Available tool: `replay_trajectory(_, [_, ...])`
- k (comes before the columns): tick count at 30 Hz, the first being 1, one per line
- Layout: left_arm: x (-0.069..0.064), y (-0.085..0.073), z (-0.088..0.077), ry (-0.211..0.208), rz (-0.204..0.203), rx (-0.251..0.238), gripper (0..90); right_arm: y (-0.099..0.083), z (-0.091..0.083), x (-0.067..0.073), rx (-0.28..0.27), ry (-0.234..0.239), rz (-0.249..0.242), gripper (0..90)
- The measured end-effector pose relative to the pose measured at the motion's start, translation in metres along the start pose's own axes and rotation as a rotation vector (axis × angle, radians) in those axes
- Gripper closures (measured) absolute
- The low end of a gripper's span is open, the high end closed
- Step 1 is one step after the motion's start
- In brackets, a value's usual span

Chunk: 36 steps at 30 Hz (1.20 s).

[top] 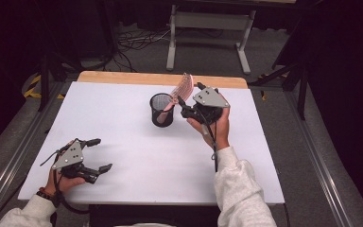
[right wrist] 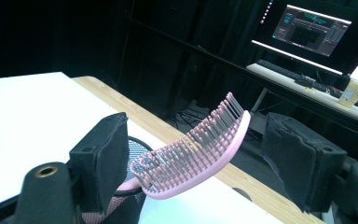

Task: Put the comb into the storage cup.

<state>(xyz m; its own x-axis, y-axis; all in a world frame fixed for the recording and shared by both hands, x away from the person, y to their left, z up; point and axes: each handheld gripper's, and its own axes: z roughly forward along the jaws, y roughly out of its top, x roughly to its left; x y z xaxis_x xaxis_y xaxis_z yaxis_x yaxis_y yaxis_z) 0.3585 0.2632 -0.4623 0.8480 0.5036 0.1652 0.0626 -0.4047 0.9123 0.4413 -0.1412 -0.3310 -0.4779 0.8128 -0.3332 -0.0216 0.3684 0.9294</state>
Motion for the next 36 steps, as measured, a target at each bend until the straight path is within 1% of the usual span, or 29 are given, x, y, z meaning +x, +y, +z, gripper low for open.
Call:
replay_trajectory(3, [-0.001, 0.000, 0.000, 0.002, 0.001, -0.002, 5.6, 0.000, -0.005, 0.001, -0.011, 0.010, -0.007, 24.0])
replay_trajectory(10, [0.000, 0.000, 0.000, 0.000, 0.001, 0.001, 5.6, 0.000, -0.014, 0.006, -0.011, 0.023, -0.041, 23.9])
replay_trajectory(17, [-0.001, 0.000, 0.001, -0.001, 0.003, 0.001, 5.6, -0.002, -0.024, 0.006, -0.019, 0.032, -0.043, 23.5])
replay_trajectory(30, [-0.001, 0.001, 0.001, -0.001, 0.008, 0.002, 5.6, -0.008, -0.040, 0.006, -0.024, 0.050, -0.075, 22.2])
replay_trajectory(34, [-0.002, 0.001, 0.001, 0.000, 0.007, 0.002, 5.7, -0.009, -0.044, 0.007, -0.022, 0.051, -0.094, 21.7])
replay_trajectory(36, [-0.002, 0.001, 0.001, 0.002, 0.009, 0.004, 5.6, -0.011, -0.045, 0.007, -0.020, 0.050, -0.092, 21.6])
